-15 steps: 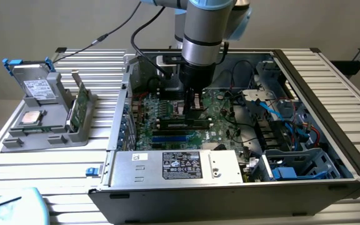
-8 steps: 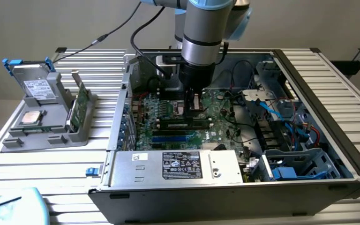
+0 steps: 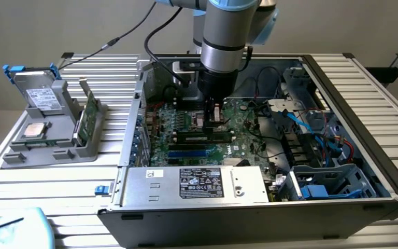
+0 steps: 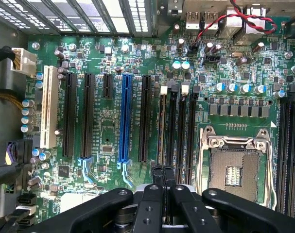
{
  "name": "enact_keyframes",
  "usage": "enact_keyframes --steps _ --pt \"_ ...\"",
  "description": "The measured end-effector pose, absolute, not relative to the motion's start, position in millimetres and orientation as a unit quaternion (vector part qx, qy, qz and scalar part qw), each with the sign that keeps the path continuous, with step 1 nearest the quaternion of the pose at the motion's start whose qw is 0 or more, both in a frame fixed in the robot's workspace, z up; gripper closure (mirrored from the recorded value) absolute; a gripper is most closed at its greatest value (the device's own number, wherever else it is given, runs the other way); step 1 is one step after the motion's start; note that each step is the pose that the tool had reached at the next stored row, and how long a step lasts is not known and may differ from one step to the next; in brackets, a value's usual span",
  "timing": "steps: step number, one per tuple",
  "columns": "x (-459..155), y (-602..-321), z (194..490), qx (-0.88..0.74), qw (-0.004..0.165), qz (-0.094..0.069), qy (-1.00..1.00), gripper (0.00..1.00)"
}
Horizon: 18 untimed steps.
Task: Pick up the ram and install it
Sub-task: 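Insert the ram into the slot, then press down the ram until it locks into place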
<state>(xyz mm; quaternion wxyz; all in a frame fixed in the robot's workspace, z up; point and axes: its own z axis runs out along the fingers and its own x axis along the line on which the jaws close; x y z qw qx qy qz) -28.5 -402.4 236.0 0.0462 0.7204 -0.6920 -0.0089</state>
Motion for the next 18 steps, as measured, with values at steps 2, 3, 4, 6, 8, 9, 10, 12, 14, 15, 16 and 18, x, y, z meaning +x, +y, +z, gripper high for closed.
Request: enact_keyframes --steps 2,3,4,6,8,9,10,12,14,15,16,18 --pt "-28.5 -402.4 236.0 0.72 0.046 -0.009 -0.692 0.89" --pt "-28.5 -402.4 235.9 0.72 0.046 -0.009 -0.692 0.89" --pt "-28.5 -402.4 236.0 0.72 0.046 -0.009 -0.692 0.89" --pt "-28.5 -402.4 236.0 0.72 0.046 -0.009 -0.692 0.89" --pt "-28.5 -402.4 236.0 0.72 0.046 -0.009 -0.692 0.89" --pt "-28.4 -402.4 236.0 0.72 0.046 -0.009 -0.692 0.89" --pt "-28.5 -402.4 235.9 0.72 0.046 -0.009 -0.692 0.89" --pt "-28.4 -402.4 236.0 0.72 0.046 -0.009 -0.692 0.89" --pt "-26.3 -403.7 236.0 0.72 0.046 -0.01 -0.692 0.89" --pt "-23.6 -404.5 236.0 0.72 0.045 -0.01 -0.692 0.89" --pt "-20.4 -405.5 236.0 0.72 0.044 -0.011 -0.692 0.89" --pt "-12.6 -407.4 236.0 0.721 0.042 -0.013 -0.692 0.89"
